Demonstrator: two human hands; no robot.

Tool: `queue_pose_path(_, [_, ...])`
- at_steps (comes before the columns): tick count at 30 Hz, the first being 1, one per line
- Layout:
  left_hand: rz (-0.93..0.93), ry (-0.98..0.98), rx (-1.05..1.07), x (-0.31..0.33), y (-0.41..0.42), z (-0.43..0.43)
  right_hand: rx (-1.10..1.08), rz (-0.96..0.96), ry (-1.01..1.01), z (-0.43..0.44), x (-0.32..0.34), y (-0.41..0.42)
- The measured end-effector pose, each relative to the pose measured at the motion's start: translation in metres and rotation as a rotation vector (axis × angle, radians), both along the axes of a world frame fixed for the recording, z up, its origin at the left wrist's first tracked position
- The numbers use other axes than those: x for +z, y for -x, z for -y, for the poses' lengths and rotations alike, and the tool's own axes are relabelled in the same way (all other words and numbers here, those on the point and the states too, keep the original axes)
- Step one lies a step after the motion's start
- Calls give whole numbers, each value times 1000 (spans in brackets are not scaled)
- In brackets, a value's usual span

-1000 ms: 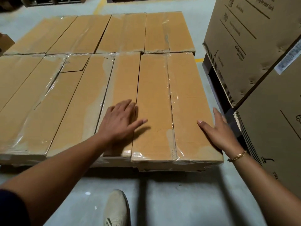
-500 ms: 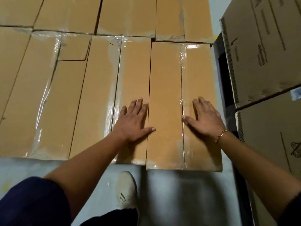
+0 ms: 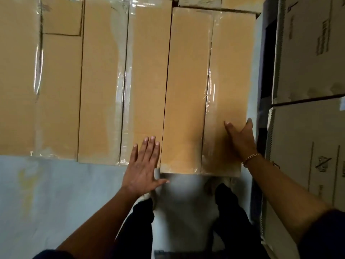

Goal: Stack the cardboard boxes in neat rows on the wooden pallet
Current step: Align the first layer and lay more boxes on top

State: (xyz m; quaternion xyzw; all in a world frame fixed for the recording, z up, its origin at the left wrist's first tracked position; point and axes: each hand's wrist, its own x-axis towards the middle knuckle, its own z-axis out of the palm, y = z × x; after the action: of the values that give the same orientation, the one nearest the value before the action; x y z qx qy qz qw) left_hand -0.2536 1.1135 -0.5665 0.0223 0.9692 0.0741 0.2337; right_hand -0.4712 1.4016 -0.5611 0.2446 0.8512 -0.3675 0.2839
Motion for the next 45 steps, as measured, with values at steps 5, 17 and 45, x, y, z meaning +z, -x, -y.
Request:
queue_pose_path(5, [-27,58,40,-7,2,-10,714,-510,-276,-22,9,-47])
queue_pose_path(17, [-81,115,-59,-20,-1,-11,1238,-493,-517,-46,-19,-130])
queue_pose_path(45, [-78,104,-38,-23,-1,-11,1236,-400,-464,-43,-15,-121])
